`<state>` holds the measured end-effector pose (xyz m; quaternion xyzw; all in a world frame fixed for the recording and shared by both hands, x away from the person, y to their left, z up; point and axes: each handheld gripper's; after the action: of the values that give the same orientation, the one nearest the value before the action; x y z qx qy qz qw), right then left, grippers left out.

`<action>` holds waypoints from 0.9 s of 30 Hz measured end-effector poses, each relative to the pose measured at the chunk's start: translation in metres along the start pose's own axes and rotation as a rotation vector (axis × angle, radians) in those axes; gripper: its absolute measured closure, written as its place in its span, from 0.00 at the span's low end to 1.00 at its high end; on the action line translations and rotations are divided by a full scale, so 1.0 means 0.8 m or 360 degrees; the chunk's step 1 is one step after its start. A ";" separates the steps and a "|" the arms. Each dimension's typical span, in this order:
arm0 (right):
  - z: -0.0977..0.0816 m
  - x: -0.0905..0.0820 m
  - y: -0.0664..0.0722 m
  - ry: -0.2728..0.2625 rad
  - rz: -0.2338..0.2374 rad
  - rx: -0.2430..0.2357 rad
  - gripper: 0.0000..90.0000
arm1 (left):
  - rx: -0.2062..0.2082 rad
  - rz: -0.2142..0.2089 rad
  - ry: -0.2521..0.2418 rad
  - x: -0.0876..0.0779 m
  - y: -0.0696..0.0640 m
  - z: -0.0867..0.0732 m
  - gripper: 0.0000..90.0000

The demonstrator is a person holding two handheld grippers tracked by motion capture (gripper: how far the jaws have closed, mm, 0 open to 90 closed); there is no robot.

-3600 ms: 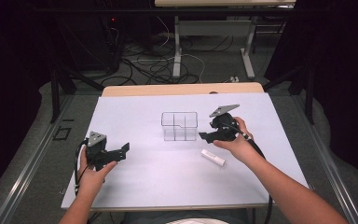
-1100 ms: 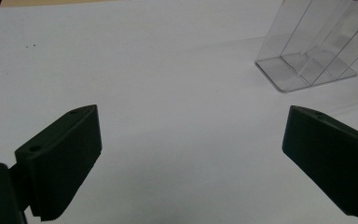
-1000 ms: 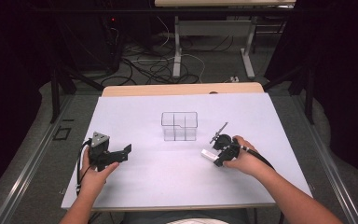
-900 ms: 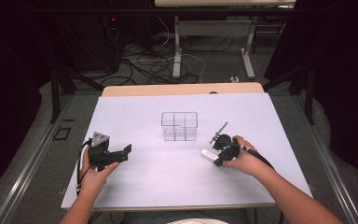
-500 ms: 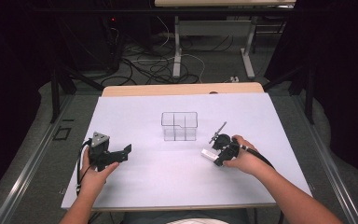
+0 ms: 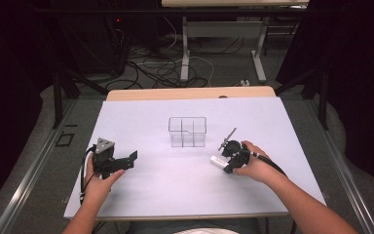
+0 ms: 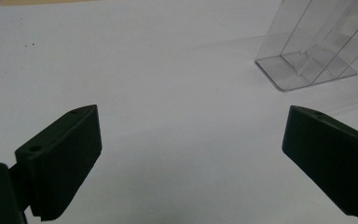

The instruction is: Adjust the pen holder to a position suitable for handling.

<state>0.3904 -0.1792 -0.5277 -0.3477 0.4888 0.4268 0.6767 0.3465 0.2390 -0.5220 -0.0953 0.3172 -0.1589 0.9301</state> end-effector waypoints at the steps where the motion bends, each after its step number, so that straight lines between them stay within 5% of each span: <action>1: 0.001 -0.002 0.000 0.0024 0.0003 0.0001 0.74 | 0.0000 0.0000 0.0000 0.000 0.000 0.000 0.05; 19: 0.005 -0.007 0.013 -0.0072 -0.0110 -0.0061 0.74 | -0.0003 -0.0001 -0.0001 0.001 0.000 -0.001 0.05; 27: 0.010 -0.007 0.018 -0.0115 -0.0191 -0.0184 0.74 | -0.0006 -0.0002 -0.0001 0.001 0.000 -0.001 0.05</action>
<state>0.3794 -0.1681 -0.5208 -0.3993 0.4167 0.4252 0.6972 0.3470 0.2387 -0.5230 -0.0971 0.3172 -0.1588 0.9299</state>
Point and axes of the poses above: each handheld gripper's, and its own axes: x roughly forward along the jaws, z roughly out of its top, y roughly to its left, and after that the axes turned 13 degrees about -x, right-handed
